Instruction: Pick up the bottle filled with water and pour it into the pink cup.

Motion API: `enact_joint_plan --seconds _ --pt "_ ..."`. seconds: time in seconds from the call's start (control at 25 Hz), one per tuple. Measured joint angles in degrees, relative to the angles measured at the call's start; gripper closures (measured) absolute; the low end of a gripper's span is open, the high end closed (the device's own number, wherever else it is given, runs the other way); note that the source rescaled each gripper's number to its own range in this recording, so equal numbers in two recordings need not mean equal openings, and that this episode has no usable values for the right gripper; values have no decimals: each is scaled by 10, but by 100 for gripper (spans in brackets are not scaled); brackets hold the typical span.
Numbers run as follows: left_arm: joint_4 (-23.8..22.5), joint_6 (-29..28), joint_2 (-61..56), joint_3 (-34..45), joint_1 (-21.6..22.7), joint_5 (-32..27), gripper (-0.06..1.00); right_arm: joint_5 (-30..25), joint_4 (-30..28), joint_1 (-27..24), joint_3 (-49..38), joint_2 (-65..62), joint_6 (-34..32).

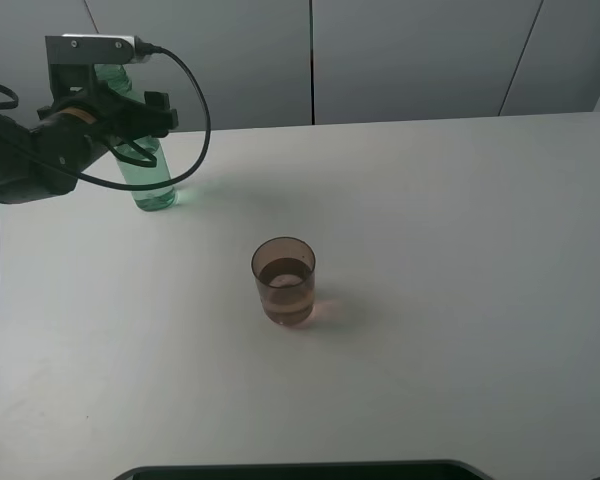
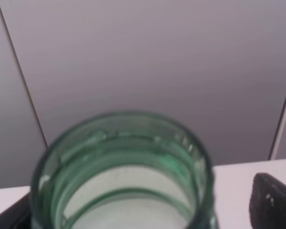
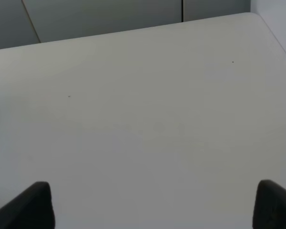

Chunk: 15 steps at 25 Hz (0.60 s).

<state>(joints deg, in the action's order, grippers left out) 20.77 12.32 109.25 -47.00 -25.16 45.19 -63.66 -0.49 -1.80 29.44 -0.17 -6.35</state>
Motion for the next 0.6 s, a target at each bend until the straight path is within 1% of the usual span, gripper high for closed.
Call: enact_joint_plan --seconds 0.24,0.44,0.6 --pt "-2 3 -37 0 0 -20 -3 0 0 0 0 0 0" --pt "-3 3 -64 -4 0 -48 -3 0 0 0 0 0 0" --pt "-4 3 -69 -16 0 -57 -6 0 0 0 0 0 0"
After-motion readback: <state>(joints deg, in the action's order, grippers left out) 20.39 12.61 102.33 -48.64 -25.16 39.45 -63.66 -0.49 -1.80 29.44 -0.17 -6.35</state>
